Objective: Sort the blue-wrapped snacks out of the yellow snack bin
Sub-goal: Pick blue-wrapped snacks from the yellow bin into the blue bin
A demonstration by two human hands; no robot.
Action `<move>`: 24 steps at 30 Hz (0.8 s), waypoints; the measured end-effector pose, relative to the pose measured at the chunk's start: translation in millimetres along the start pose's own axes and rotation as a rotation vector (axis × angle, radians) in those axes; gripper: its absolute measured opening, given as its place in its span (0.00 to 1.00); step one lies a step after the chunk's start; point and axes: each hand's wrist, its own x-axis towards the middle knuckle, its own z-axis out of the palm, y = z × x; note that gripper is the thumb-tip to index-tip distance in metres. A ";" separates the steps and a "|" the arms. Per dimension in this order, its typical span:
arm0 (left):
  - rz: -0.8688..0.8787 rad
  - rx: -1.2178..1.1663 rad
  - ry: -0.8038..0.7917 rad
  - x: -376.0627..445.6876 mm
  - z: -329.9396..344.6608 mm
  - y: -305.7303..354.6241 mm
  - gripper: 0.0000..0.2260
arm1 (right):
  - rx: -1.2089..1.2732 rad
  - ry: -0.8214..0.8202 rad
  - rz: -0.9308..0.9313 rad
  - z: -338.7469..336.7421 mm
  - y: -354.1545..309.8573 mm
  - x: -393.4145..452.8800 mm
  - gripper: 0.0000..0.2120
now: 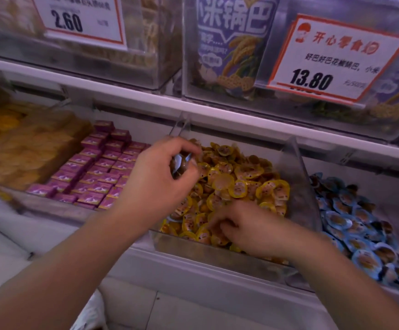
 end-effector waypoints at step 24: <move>0.169 0.097 -0.088 -5.5 5.5 -12.2 0.09 | -0.317 -0.256 0.264 30.4 16.6 19.8 0.35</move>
